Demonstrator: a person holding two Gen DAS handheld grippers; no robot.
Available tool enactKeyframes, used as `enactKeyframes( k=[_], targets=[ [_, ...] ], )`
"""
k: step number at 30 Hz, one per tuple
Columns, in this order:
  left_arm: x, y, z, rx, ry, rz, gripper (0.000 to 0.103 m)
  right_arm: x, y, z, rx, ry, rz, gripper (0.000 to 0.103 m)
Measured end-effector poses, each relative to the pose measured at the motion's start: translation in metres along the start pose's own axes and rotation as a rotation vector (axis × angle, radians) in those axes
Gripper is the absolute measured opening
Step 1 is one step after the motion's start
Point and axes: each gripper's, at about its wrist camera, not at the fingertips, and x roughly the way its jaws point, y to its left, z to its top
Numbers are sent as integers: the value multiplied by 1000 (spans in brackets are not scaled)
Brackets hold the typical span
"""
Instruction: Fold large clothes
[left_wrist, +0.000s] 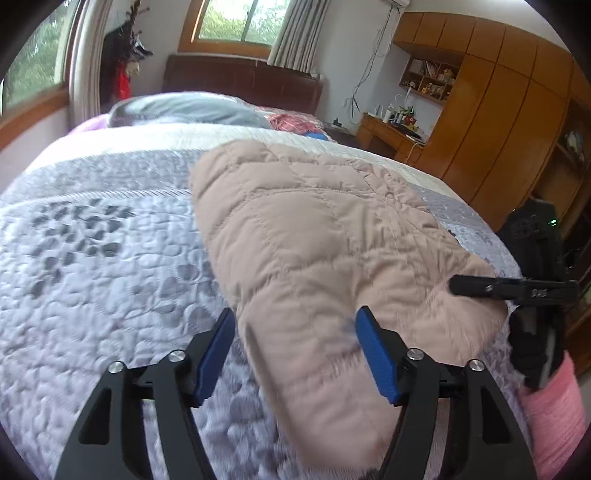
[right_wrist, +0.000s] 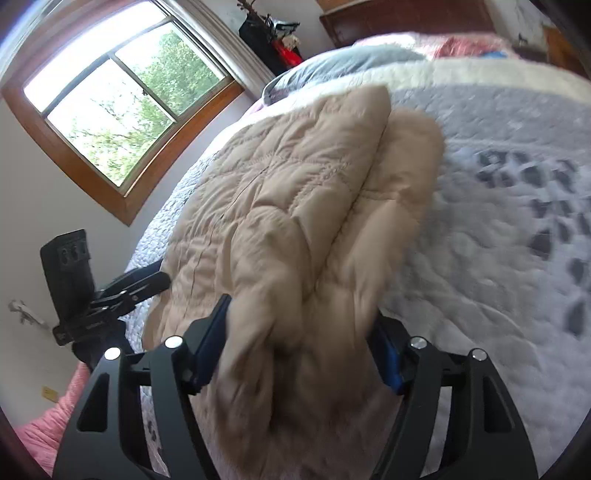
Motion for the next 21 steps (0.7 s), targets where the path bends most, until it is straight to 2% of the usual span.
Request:
enactKeyframes(
  k=[3,6,12,14,17,21],
  targets=[
    [-14,-11,-10,31,-5,38,73,-17,7,-14,-9,-26,-10,70],
    [-16,-15,-21,28,5,60,74,-23,3,-28,-2,-36,-80,69],
    [0,-6,-26,-24,49,57,75,2,-20,-39,119,26,-81,67],
    [-7,-9,-26,-34,54,69,74,-3,-12,-37,121,9,-75,64],
    [-30,-18,-28,-7,35,122,74,-26,11,-45,64,-27,-166,65],
    [-60,-31,-38,-17,14,183,78,-52,44,-68,1,-73,-249,71]
  ],
)
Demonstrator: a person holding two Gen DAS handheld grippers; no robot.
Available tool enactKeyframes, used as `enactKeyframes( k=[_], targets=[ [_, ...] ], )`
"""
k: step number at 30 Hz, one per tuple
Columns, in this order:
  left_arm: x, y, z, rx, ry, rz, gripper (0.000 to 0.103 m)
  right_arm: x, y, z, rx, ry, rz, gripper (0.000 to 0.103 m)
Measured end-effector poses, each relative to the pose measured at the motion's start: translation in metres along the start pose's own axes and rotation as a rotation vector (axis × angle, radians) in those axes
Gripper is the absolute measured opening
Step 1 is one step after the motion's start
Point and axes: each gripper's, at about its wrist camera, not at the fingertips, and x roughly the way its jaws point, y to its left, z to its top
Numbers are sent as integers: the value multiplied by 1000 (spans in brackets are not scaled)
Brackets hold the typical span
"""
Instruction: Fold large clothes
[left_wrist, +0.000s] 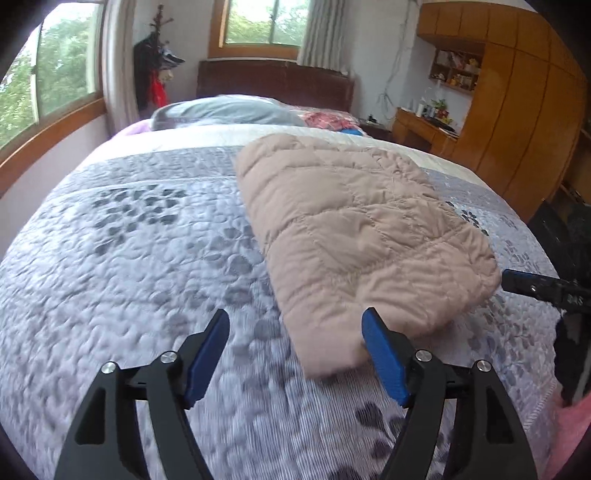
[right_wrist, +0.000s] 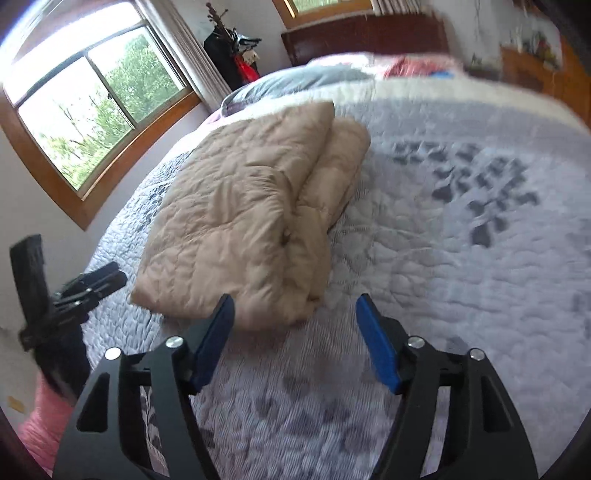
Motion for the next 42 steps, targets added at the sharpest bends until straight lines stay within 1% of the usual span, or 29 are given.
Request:
enactKeyframes(
  k=[1,2,3,5,7,10,12,14,16,18,24,30,35,42],
  targets=[
    [-9,-2,-5,-6,-3,13,83,-7,8,-7,-11,-7,-19,75],
    [-15,-4,-9,-8,-8,22,85,-13,13,-13,-19,-13,-37,80],
    [-24,-8,-15,-7,-18,37,87,-20,18,-21,-32,-22,-56,82],
    [-37,-14,-23,-2,-30,61,90,-30,27,-31,-52,-35,-88,90],
    [-50,-20,-31,7,-38,84,95,-40,37,-43,-65,-55,-105,91],
    [-65,-24,-38,10,-48,103,96,-56,45,-52,-64,-83,-109,96],
    [-75,-27,-43,8,-67,124,97,-65,49,-58,-61,-103,-123,97],
    [-86,-31,-48,10,-84,142,99,-73,54,-64,-57,-123,-155,98],
    [-93,-34,-53,19,-87,171,99,-80,58,-68,-48,-133,-186,98],
    [-101,-37,-58,20,-90,195,99,-87,62,-72,-40,-135,-190,99],
    [-119,-39,-69,8,-98,211,99,-99,74,-81,-50,-135,-234,99],
    [-136,-41,-78,19,-122,228,99,-111,86,-92,-65,-144,-242,99],
    [-150,-46,-84,32,-143,225,99,-119,93,-99,-79,-157,-251,99],
    [-158,-48,-88,41,-158,228,99,-122,95,-103,-84,-158,-256,99]
  ],
)
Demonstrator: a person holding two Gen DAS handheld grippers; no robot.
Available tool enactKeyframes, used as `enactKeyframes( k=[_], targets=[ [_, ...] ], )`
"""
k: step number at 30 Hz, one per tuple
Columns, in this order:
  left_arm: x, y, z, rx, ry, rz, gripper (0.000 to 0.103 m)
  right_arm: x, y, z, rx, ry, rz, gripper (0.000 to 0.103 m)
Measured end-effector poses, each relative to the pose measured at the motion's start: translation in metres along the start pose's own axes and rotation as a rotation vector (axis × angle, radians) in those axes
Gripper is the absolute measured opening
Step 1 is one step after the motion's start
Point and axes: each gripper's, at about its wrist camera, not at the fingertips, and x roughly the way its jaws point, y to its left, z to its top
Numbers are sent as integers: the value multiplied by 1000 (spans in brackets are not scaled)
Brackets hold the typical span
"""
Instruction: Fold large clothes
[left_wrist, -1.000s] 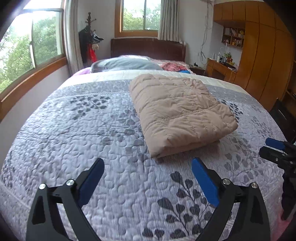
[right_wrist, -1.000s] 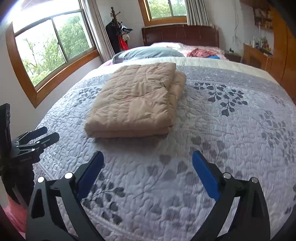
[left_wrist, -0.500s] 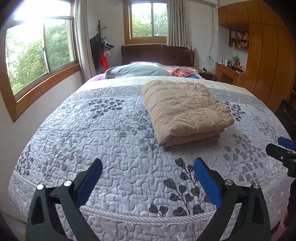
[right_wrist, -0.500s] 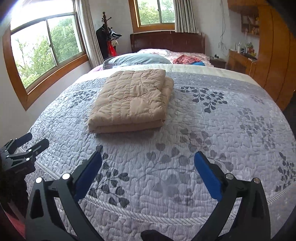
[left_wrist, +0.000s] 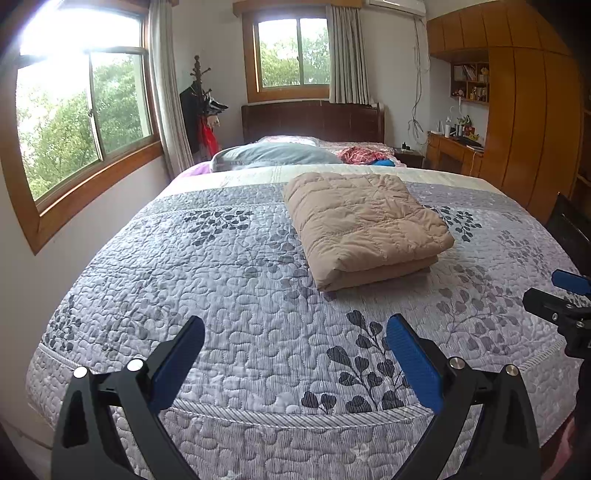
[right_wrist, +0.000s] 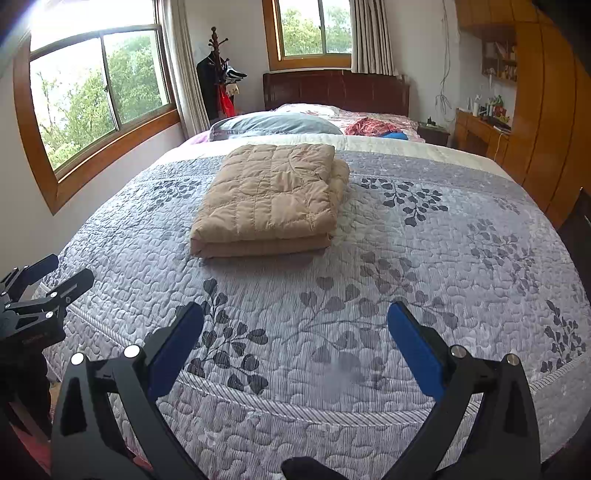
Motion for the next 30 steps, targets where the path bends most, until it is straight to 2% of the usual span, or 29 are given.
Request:
enactKeyframes(
  k=[30],
  targets=[
    [6,0,-1,9,18,-6,99,4,3,-2,-8,20,10,99]
  ],
)
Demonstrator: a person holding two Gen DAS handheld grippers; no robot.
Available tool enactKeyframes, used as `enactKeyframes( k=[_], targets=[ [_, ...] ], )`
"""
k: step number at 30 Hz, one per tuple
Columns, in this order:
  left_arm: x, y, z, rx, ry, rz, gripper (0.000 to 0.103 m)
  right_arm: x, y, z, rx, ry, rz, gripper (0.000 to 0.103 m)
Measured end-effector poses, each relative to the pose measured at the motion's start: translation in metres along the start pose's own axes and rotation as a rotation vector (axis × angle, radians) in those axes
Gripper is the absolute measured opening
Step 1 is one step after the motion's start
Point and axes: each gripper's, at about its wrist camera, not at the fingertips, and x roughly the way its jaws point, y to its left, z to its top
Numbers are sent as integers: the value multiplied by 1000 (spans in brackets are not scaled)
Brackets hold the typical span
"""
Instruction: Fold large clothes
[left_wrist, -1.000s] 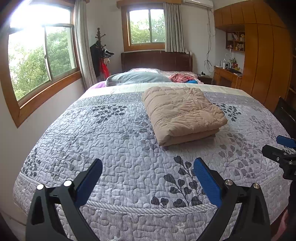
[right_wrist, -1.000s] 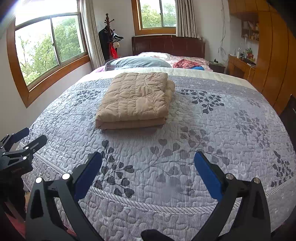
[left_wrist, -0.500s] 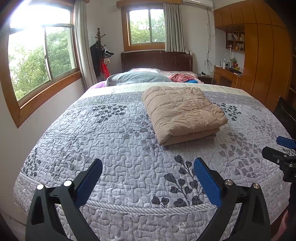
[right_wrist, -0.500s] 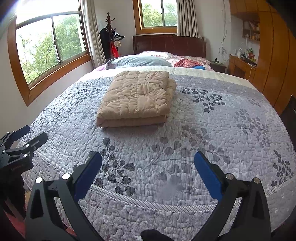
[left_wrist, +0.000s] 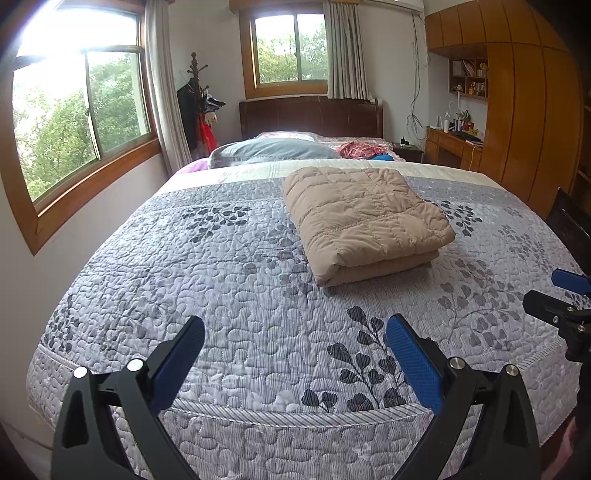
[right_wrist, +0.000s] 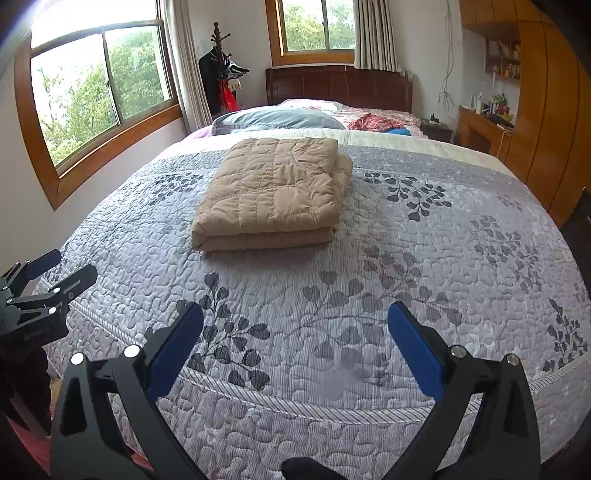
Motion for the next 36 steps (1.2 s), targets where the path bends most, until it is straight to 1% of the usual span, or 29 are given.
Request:
enactKeyframes(
  k=[19,36],
  targets=[
    [1,-3,1,9,-4,-42,99,6,-6,1,5,15,1,99],
    [3,-2,2,11,-1,-39,99,7,-7,1,5,15,1,99]
  ],
)
